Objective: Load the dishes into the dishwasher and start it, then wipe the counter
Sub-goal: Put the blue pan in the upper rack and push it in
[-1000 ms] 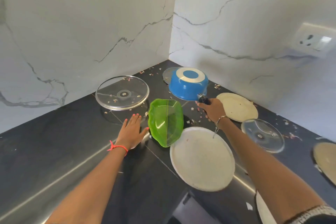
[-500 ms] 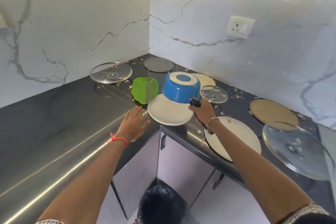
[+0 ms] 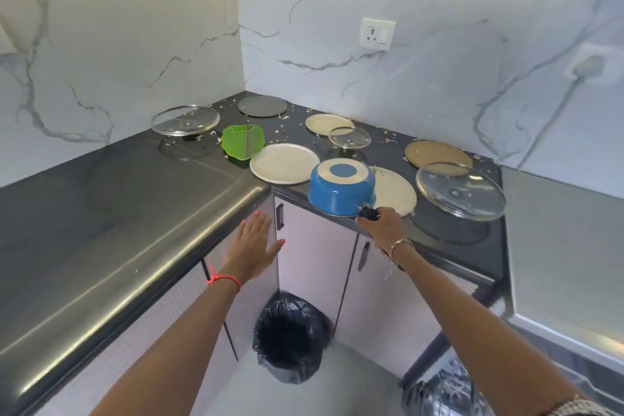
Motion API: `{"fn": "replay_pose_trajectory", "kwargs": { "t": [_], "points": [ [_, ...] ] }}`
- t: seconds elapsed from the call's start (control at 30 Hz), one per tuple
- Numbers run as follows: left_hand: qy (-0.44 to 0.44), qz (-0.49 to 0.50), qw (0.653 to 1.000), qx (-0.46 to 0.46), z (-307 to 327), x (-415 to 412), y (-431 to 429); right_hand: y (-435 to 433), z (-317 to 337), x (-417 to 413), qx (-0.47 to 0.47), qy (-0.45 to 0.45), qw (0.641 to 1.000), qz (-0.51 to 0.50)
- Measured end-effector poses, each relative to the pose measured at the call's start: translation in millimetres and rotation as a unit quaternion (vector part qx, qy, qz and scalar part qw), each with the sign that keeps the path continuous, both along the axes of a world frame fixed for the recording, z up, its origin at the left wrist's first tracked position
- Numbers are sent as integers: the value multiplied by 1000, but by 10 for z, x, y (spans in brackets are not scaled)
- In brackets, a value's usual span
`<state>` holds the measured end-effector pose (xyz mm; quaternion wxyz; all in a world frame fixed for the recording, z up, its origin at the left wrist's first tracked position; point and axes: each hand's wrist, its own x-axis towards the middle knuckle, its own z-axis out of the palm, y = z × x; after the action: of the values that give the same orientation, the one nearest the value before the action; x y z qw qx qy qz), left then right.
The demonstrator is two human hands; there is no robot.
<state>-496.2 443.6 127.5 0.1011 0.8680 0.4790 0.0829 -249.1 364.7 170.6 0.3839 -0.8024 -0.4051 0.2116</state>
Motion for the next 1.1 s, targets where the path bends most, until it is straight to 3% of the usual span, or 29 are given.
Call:
{"fn": "replay_pose_trajectory", "kwargs": {
  "t": [0.57, 0.9, 1.1],
  "points": [
    [16, -151, 988, -9, -641, 91, -2657, -3269, -678, -285, -9, 4, 993, -115],
    [40, -267, 963, -27, -1019, 1076, -3965, -4994, -1055, 383, -24, 17, 979, -200],
    [30, -262, 963, -48, -1243, 1683, -4657, -5843, -1337, 997, -42, 29, 970, -237]
  ]
}}
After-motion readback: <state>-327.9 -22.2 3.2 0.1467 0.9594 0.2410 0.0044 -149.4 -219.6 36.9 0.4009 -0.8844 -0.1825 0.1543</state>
